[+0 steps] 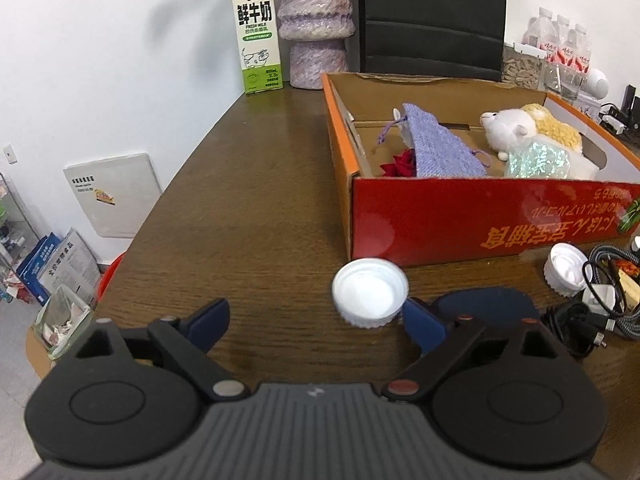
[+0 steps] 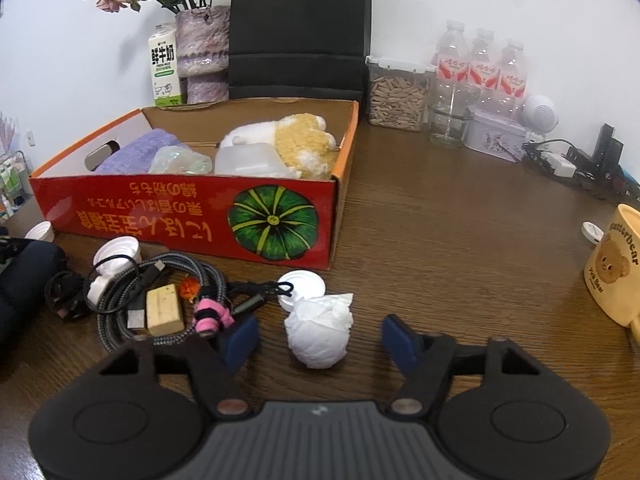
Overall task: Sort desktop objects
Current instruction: 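Grasp the white bottle cap with the left gripper while the right grasps the white tissue ball, then carry the cap and tissue ball into the box and open both grippers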
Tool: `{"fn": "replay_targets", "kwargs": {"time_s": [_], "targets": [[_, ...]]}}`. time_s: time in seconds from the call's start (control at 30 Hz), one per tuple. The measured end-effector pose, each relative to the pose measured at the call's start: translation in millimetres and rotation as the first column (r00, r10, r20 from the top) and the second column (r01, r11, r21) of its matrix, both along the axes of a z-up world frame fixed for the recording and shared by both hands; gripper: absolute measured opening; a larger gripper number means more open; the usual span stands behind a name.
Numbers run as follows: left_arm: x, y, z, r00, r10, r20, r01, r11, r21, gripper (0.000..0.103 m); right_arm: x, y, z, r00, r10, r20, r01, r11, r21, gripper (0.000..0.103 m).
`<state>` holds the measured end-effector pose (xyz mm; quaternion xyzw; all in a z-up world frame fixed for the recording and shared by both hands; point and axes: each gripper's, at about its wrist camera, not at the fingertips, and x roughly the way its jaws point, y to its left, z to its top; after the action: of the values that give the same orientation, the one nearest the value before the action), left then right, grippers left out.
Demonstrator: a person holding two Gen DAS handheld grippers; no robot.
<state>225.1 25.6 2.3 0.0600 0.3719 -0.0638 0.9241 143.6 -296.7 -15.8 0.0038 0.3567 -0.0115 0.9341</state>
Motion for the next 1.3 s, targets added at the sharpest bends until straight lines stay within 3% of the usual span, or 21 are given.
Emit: {"fn": "replay_targets", "kwargs": {"time_s": [0.07, 0.23, 0.27, 0.53, 0.73, 0.97, 1.13, 1.3], "targets": [[0.6, -2.1, 0.2, 1.000, -0.016, 0.010, 0.016, 1.000, -0.007, 0.084, -0.5, -0.1, 0.2, 1.000, 0.007, 0.003, -0.007, 1.000, 0.010, 0.054], [0.0, -12.7, -0.9, 0.997, -0.066, 0.029, 0.066, 0.998, -0.007, 0.041, -1.6, 0.8, 1.7, 1.000, 0.018, 0.010, -0.018, 1.000, 0.020, 0.028], [-0.3, -14.0, -0.8, 0.997, -0.067, 0.031, 0.067, 0.998, -0.006, 0.041, -2.1, 1.1, 2.1, 1.000, 0.020, 0.012, -0.020, 1.000, 0.023, 0.023], [-14.8, -13.3, 10.5, 0.994, -0.059, 0.096, 0.058, 0.998, 0.017, 0.041, -10.7, 1.7, 13.5, 0.998, 0.020, 0.058, -0.021, 1.000, 0.020, 0.022], [-29.3, -5.8, 54.1, 0.972, -0.028, 0.235, 0.038, 0.998, -0.039, 0.041, -12.1, 6.9, 45.9, 0.984, 0.042, 0.172, -0.045, 0.999, 0.013, 0.022], [-19.6, -38.7, 94.5, 0.935, -0.071, 0.346, 0.114, 0.988, -0.104, 0.041, 24.8, 33.7, 82.0, 0.953, 0.103, 0.286, -0.112, 0.994, 0.017, 0.022], [4.4, -75.9, 89.6, 0.940, -0.094, 0.328, 0.140, 0.983, -0.119, 0.041, 61.9, 60.8, 83.9, 0.947, 0.150, 0.286, -0.165, 0.986, 0.028, 0.022], [24.9, -99.8, 66.9, 0.949, -0.084, 0.304, 0.104, 0.993, -0.050, 0.041, 88.6, 82.8, 67.3, 0.952, 0.173, 0.252, -0.183, 0.983, 0.014, 0.023]]}}
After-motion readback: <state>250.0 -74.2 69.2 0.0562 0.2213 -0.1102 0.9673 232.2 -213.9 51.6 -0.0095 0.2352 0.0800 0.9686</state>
